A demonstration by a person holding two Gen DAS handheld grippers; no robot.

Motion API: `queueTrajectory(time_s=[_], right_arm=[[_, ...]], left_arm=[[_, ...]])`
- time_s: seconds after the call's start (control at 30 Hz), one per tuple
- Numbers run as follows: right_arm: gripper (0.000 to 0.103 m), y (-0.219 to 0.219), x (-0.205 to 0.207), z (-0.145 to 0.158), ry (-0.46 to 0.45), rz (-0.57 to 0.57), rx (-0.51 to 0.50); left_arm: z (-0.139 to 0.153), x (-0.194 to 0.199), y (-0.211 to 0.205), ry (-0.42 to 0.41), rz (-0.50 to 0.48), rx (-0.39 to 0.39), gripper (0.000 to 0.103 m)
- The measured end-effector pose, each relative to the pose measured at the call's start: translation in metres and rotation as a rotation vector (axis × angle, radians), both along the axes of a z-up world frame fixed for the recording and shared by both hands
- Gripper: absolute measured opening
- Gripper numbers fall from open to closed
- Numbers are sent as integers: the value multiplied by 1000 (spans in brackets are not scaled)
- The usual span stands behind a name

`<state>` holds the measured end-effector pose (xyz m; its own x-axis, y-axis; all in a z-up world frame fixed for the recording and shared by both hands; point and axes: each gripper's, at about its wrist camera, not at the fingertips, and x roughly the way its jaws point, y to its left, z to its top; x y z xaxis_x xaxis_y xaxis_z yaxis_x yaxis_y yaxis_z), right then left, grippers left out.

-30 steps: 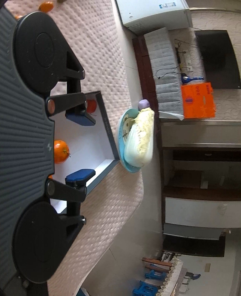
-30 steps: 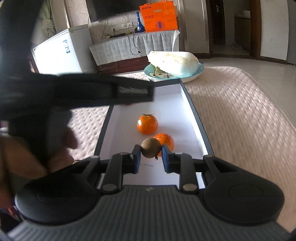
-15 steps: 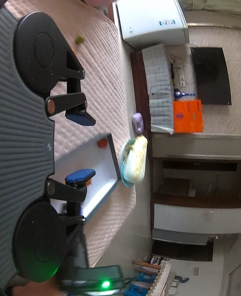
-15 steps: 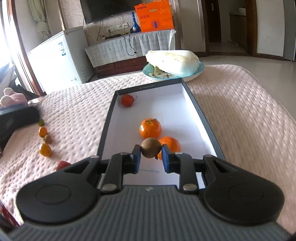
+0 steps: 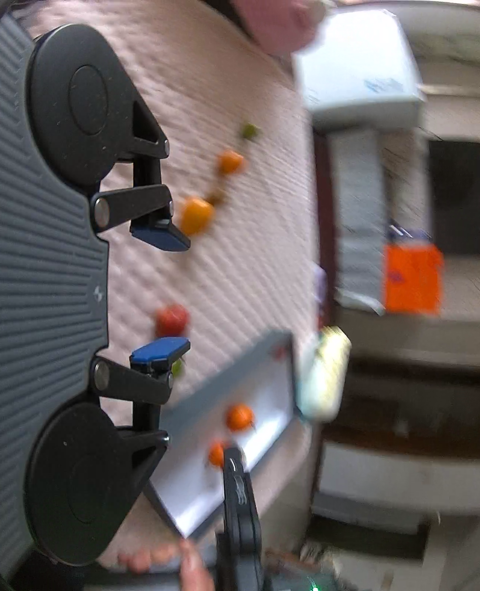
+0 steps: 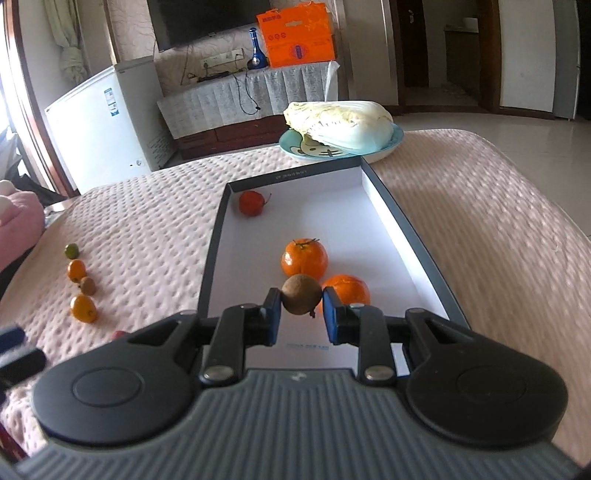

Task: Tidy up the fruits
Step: 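Release the kiwi into the box with the right gripper while the left gripper withdraws, then grasp the red apple with the left gripper while the right gripper grasps the green tomato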

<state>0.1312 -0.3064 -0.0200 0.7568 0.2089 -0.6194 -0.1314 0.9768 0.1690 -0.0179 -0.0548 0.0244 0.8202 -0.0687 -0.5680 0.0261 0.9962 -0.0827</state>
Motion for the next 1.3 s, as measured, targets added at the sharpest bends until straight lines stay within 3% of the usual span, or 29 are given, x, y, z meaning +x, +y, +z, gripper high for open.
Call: queueTrajectory(time_s=[0.07,0.33,0.83,0.93,1.3], right_arm=[[27,1,1,-1,1,-2,-5],[27,6,1,-2,5,10,9],[29,11,-1,-8,41,-4,-2],[43,9,-6,-6,10,-11,-4],[44,-6,-18,11,-84,-7,69]], left_arm=[[1,6,9,-14,29,-31,58],[-1,10,22,-7,91,0,58],[-2,5,31,-3,93,1,58],[-4,6,31,-1,79,34,58],[-10,15,36,36,117,51,58]])
